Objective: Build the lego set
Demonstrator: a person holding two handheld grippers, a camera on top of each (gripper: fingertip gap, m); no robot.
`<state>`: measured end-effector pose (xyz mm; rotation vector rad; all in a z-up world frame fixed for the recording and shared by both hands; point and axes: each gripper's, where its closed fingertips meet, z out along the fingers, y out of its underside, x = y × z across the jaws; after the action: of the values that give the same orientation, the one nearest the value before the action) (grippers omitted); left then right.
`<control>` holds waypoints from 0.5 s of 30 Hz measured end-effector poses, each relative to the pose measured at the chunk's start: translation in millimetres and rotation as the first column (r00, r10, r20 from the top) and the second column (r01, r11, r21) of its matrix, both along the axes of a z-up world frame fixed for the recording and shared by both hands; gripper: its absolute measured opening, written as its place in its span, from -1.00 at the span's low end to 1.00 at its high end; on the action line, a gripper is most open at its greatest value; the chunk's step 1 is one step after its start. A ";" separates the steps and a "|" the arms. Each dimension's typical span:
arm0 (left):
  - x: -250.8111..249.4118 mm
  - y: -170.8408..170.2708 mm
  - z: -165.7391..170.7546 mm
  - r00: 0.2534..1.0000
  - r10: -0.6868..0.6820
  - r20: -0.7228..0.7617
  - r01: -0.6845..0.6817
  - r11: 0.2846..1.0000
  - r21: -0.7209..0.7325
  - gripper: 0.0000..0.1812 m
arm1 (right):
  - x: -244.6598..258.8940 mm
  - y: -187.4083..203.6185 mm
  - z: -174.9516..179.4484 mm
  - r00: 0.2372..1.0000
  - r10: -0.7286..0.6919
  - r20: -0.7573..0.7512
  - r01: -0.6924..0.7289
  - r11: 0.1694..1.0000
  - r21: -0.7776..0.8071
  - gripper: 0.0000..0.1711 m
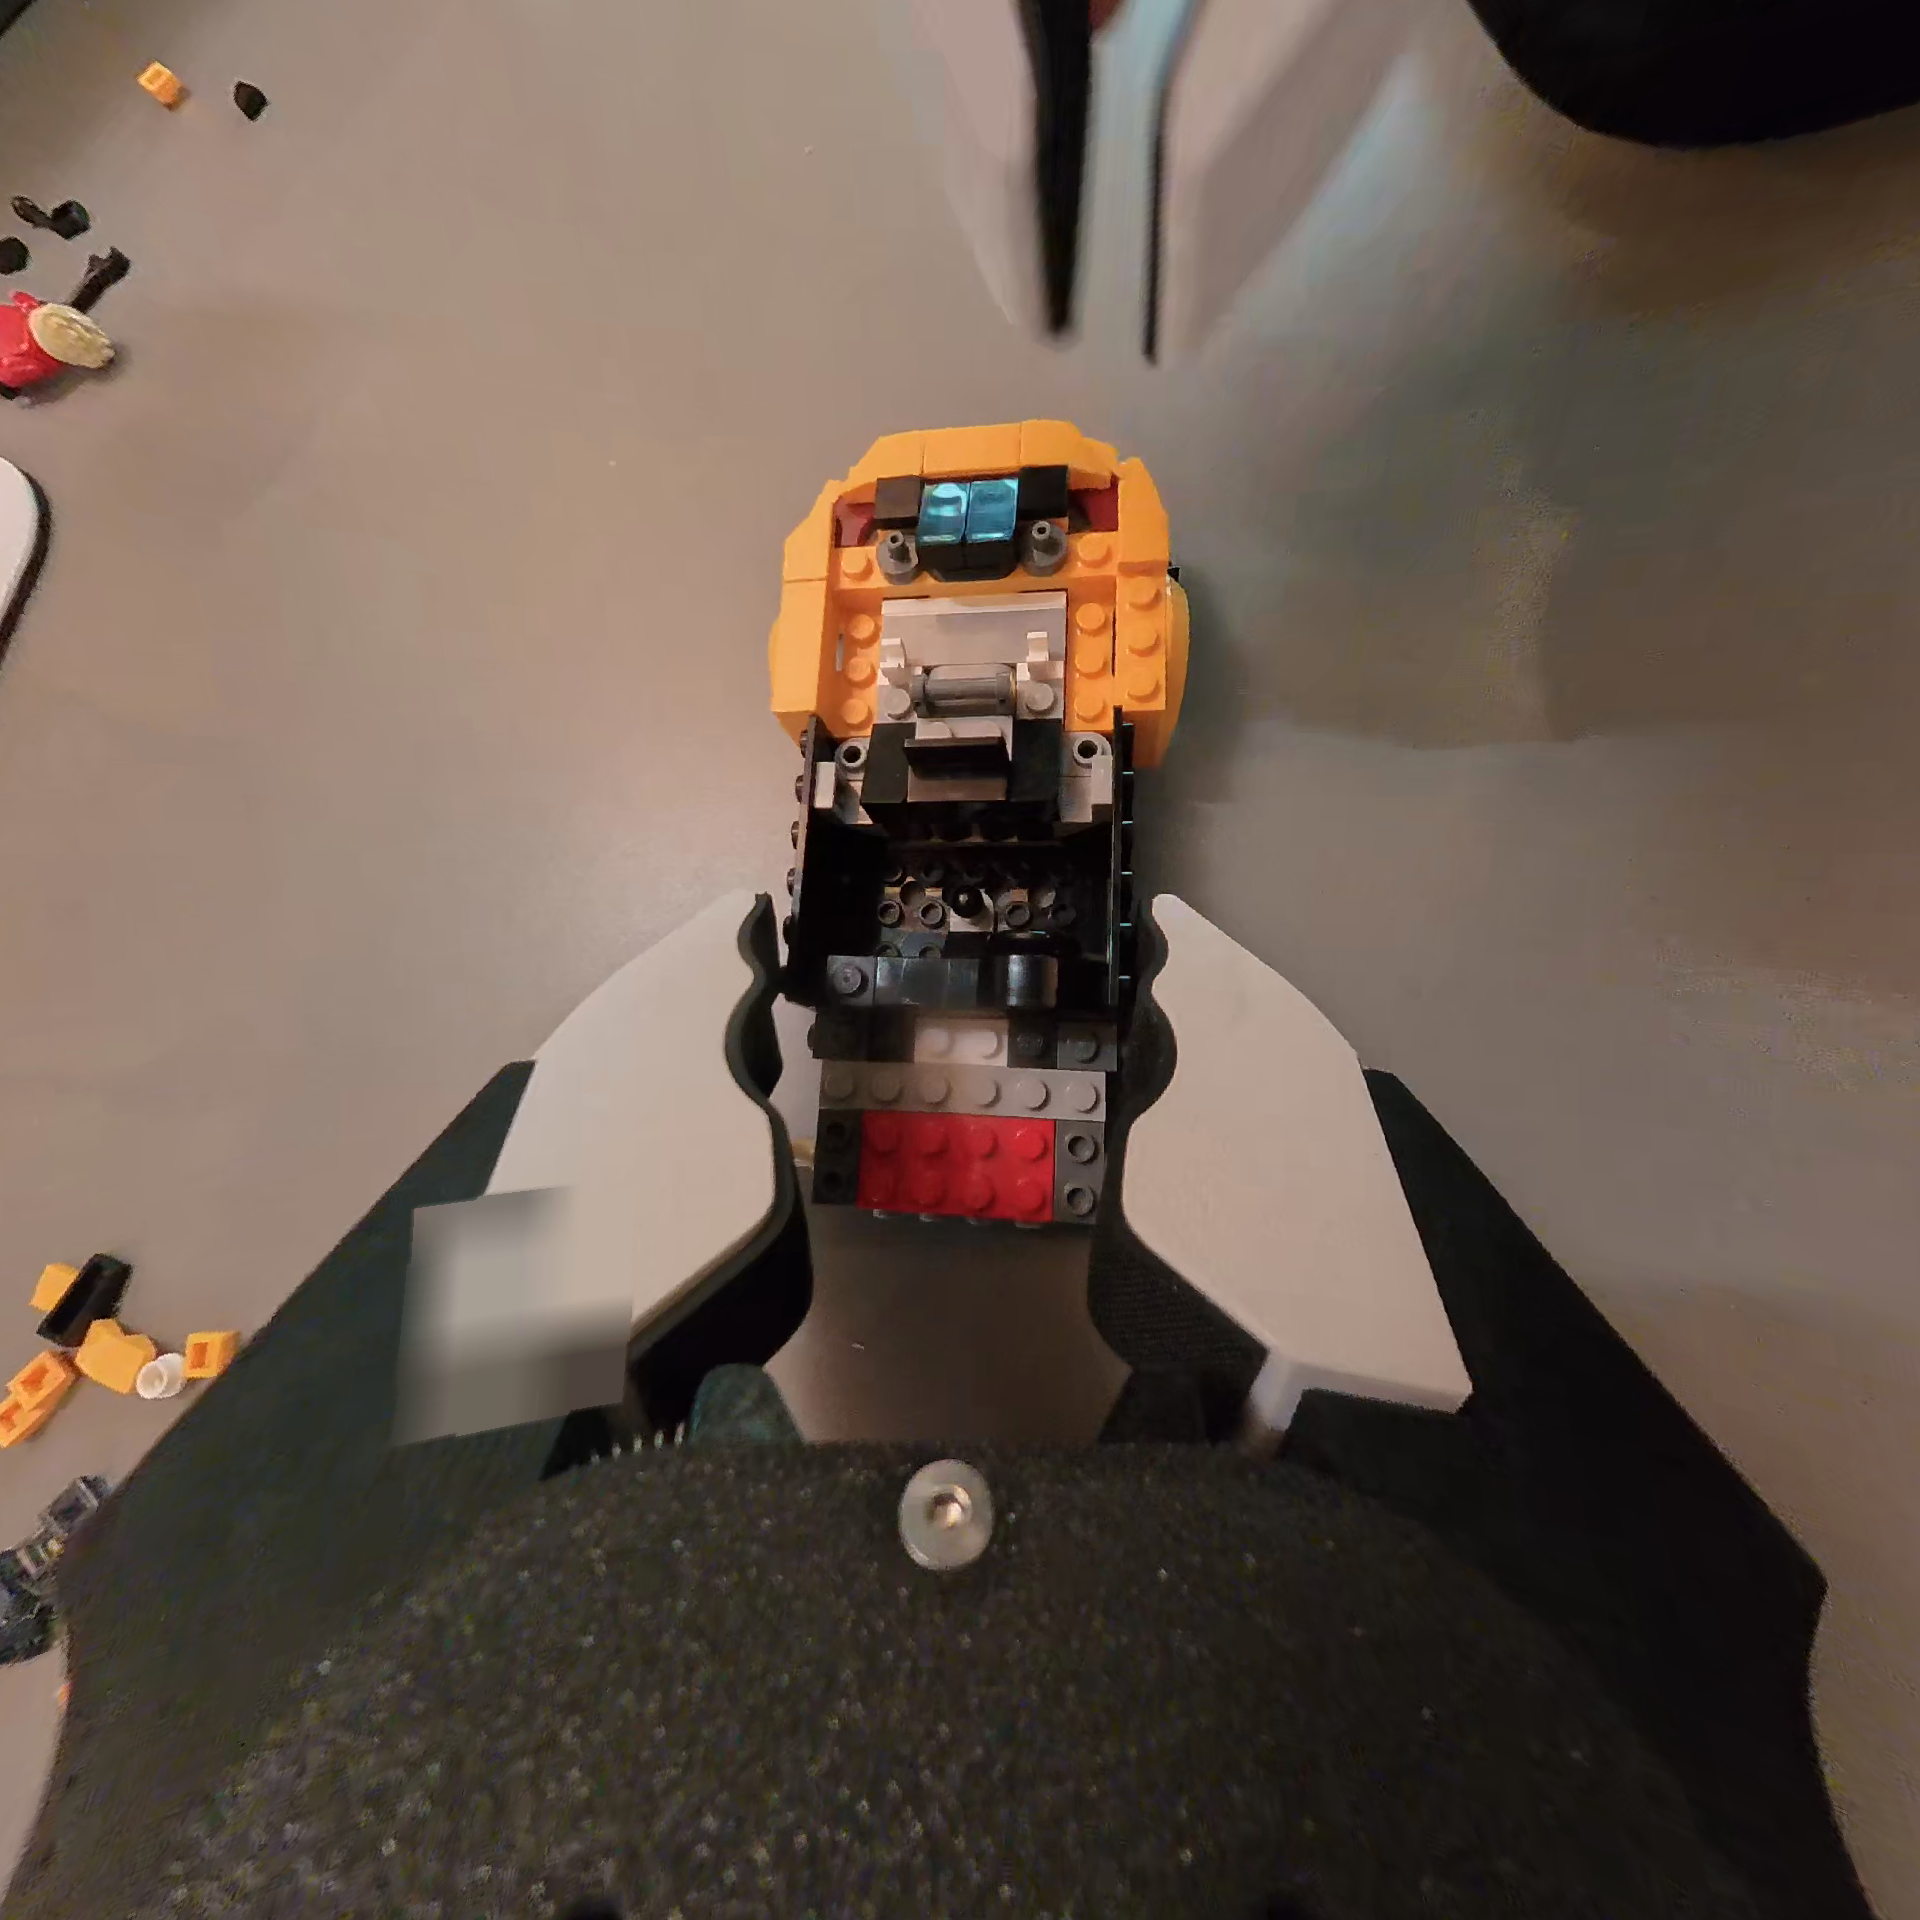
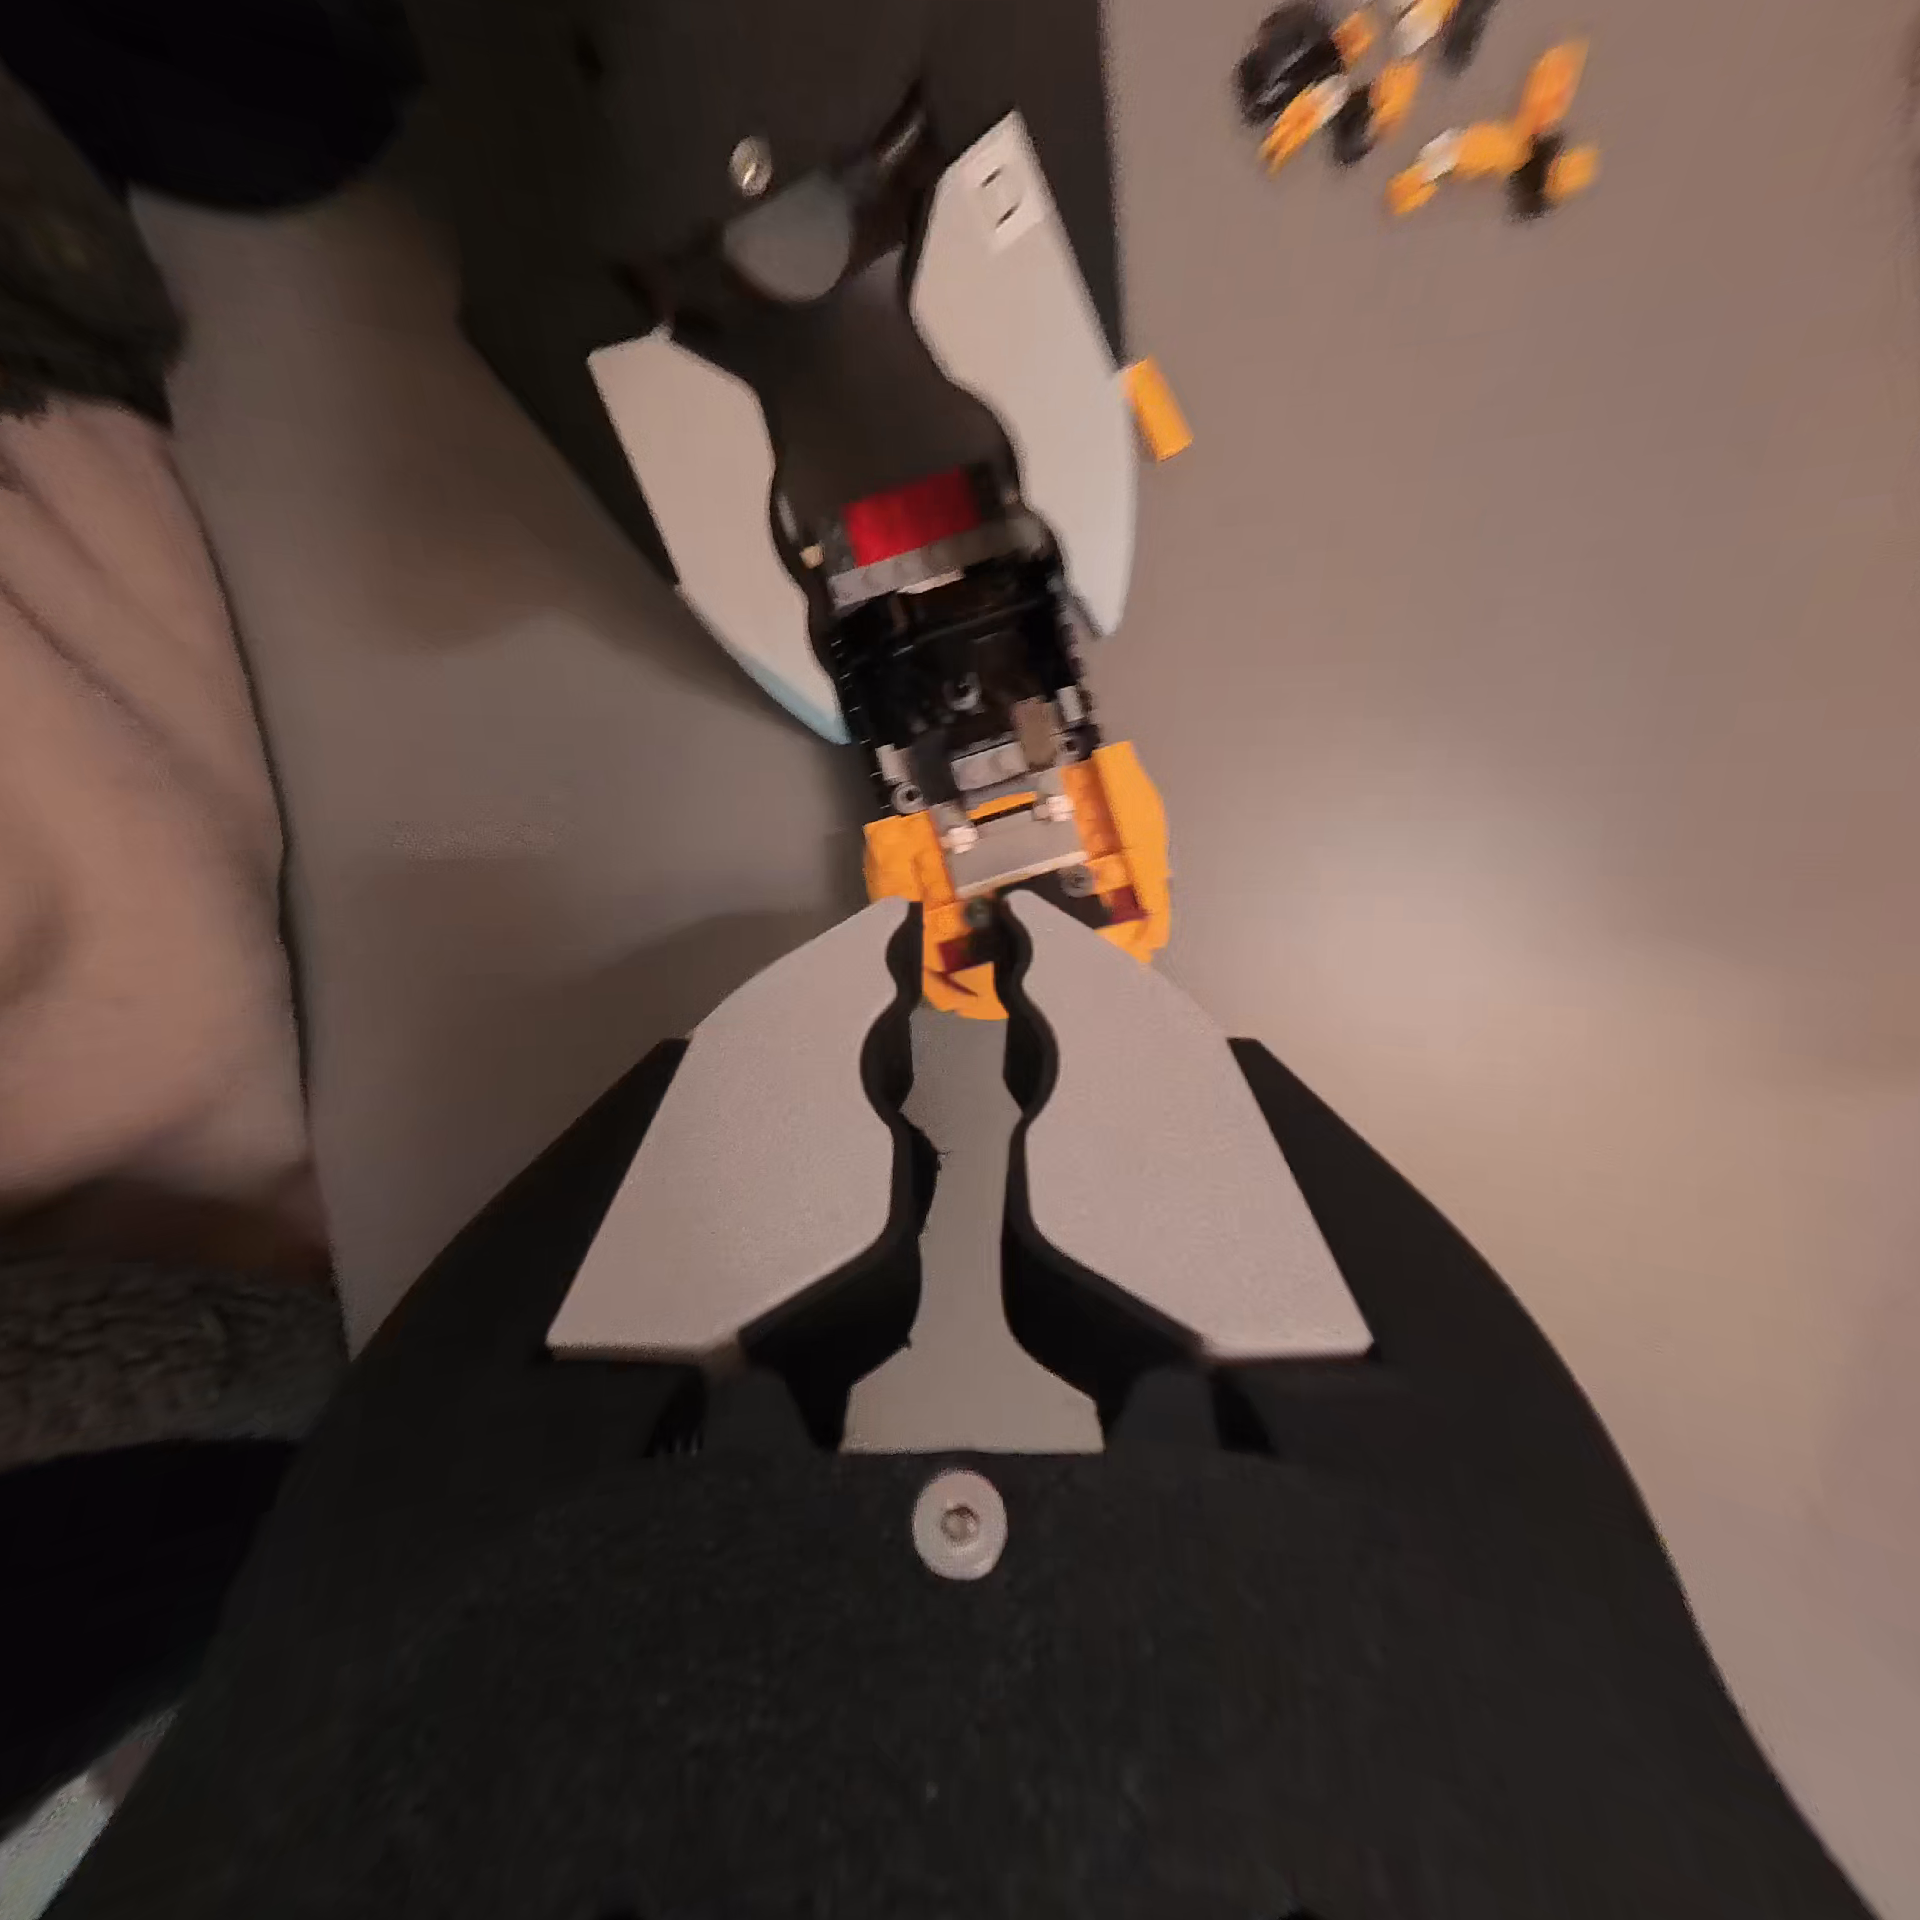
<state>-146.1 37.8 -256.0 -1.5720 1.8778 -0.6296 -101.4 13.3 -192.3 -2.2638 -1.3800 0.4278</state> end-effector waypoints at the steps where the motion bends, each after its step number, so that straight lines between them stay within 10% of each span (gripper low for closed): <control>1: -0.2 0.2 0.1 1.000 -0.003 0.001 0.003 1.000 0.001 -0.30 | 3.6 4.4 5.4 0.999 -0.020 -0.028 0.021 0.999 0.034 -0.80; 11: -3.1 -3.4 32.3 0.985 -0.099 0.141 0.110 0.991 -0.072 -0.17 | 28.6 65.3 30.2 0.843 -0.156 -0.514 0.378 0.853 0.361 -0.65; 15: -12.6 40.8 76.6 0.934 0.092 0.344 -0.014 0.975 -0.223 -0.38 | 63.1 83.1 40.4 0.716 -0.224 -0.662 0.573 0.730 0.372 -0.66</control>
<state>-158.6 78.6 -179.4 -1.5156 1.5339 -1.0486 -38.3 96.4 -151.9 -1.6623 -0.5311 0.4325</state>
